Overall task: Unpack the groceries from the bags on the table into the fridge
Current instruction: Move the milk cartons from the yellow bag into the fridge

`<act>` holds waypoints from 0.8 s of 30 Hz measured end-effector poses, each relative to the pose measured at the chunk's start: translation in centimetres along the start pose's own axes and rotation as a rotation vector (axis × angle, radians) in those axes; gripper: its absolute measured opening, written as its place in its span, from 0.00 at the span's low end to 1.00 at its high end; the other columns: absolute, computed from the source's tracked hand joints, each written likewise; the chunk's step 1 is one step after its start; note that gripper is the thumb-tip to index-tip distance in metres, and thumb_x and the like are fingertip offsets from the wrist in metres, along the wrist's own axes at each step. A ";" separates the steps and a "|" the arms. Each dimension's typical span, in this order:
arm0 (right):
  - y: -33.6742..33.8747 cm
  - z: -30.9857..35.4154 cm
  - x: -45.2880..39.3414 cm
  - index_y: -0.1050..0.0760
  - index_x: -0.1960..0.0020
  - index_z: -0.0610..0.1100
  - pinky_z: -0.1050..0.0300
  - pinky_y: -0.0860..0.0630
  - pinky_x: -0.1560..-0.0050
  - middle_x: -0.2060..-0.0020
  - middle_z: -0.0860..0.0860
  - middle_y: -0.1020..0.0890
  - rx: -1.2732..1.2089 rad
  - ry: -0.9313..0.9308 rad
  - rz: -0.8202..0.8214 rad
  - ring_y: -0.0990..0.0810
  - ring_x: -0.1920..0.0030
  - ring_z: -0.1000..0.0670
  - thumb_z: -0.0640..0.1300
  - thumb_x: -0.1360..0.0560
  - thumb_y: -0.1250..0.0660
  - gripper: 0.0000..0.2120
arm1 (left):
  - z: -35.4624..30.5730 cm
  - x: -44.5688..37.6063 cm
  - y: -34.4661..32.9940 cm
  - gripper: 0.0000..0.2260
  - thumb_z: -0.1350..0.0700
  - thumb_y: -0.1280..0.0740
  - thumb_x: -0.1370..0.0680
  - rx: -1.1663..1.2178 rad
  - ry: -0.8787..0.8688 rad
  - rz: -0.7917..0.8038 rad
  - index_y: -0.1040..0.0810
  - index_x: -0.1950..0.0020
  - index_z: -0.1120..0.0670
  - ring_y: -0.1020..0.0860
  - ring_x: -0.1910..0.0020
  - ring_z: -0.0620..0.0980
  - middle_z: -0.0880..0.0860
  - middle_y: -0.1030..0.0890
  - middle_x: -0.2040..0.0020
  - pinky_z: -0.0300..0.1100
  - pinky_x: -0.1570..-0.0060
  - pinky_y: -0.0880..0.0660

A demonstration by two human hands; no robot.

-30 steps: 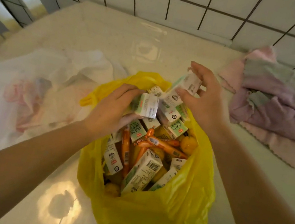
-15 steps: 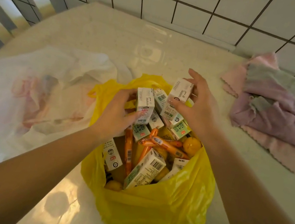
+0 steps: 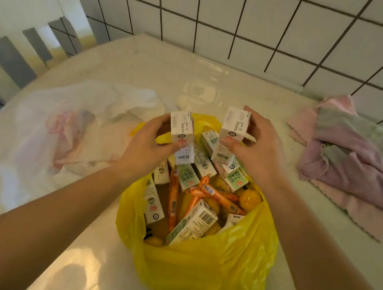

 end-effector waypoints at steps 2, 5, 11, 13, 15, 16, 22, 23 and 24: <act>0.0 1.4 0.9 0.31 0.34 0.54 0.50 0.24 0.41 0.44 0.55 0.22 -0.088 0.017 0.026 0.23 0.43 0.57 0.41 0.34 0.24 0.31 | -0.7 1.2 1.5 0.22 0.59 0.28 0.27 0.020 0.008 -0.061 0.30 0.36 0.48 0.26 0.47 0.29 0.39 0.24 0.46 0.28 0.49 0.28; -0.9 3.9 2.4 0.31 0.40 0.57 0.50 0.23 0.42 0.45 0.56 0.20 -0.186 0.073 0.115 0.22 0.43 0.57 0.39 0.33 0.25 0.28 | -1.6 4.0 4.5 0.23 0.59 0.29 0.27 0.020 0.025 -0.120 0.30 0.36 0.45 0.26 0.46 0.31 0.42 0.23 0.43 0.38 0.50 0.25; -7.6 10.2 5.9 0.32 0.47 0.61 0.54 0.21 0.46 0.48 0.63 0.22 -0.309 0.223 0.368 0.21 0.45 0.60 0.36 0.34 0.24 0.27 | -1.3 12.5 11.7 0.24 0.60 0.28 0.28 -0.009 0.084 -0.358 0.31 0.37 0.42 0.26 0.47 0.28 0.37 0.24 0.45 0.28 0.47 0.27; -10.2 12.3 7.9 0.32 0.45 0.59 0.57 0.21 0.47 0.48 0.63 0.22 -0.330 0.259 0.453 0.21 0.46 0.60 0.35 0.34 0.25 0.27 | -0.8 15.9 14.4 0.24 0.59 0.29 0.28 -0.025 0.106 -0.437 0.30 0.35 0.45 0.26 0.46 0.30 0.39 0.24 0.44 0.29 0.48 0.26; -12.5 14.5 10.0 0.31 0.43 0.57 0.59 0.21 0.47 0.47 0.61 0.22 -0.332 0.296 0.535 0.22 0.45 0.61 0.35 0.33 0.26 0.27 | -0.5 19.5 17.2 0.23 0.58 0.29 0.27 -0.038 0.119 -0.532 0.30 0.36 0.44 0.26 0.48 0.28 0.36 0.25 0.46 0.26 0.52 0.27; -13.7 15.7 11.1 0.31 0.43 0.57 0.61 0.22 0.47 0.47 0.61 0.22 -0.325 0.318 0.572 0.22 0.45 0.61 0.35 0.33 0.26 0.27 | -0.3 21.3 18.7 0.23 0.58 0.29 0.27 -0.042 0.125 -0.577 0.31 0.36 0.43 0.26 0.49 0.27 0.35 0.25 0.46 0.25 0.54 0.27; -22.3 23.8 18.9 0.31 0.40 0.51 0.57 0.22 0.44 0.46 0.60 0.23 -0.324 0.457 0.726 0.23 0.43 0.58 0.33 0.33 0.26 0.26 | 1.5 32.7 28.3 0.25 0.59 0.30 0.26 -0.063 0.180 -0.793 0.31 0.31 0.49 0.27 0.41 0.40 0.43 0.25 0.39 0.38 0.44 0.28; -24.0 25.2 20.5 0.30 0.39 0.50 0.56 0.22 0.44 0.46 0.59 0.23 -0.324 0.484 0.742 0.23 0.43 0.58 0.34 0.33 0.27 0.26 | 1.9 34.8 30.0 0.25 0.59 0.30 0.26 -0.073 0.179 -0.818 0.31 0.31 0.50 0.26 0.40 0.42 0.45 0.25 0.37 0.40 0.42 0.28; -25.9 26.6 22.3 0.30 0.39 0.50 0.54 0.22 0.44 0.46 0.59 0.23 -0.332 0.505 0.759 0.23 0.43 0.57 0.34 0.33 0.27 0.26 | 2.2 37.1 31.8 0.25 0.59 0.30 0.26 -0.086 0.184 -0.840 0.31 0.30 0.51 0.26 0.39 0.43 0.47 0.24 0.36 0.42 0.41 0.27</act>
Point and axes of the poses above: each hand's wrist, its own x-axis away from the middle knuckle, its own y-axis out of the back of the hand, z = x × y, the point moved 1 cm from there along -x, towards the middle knuckle
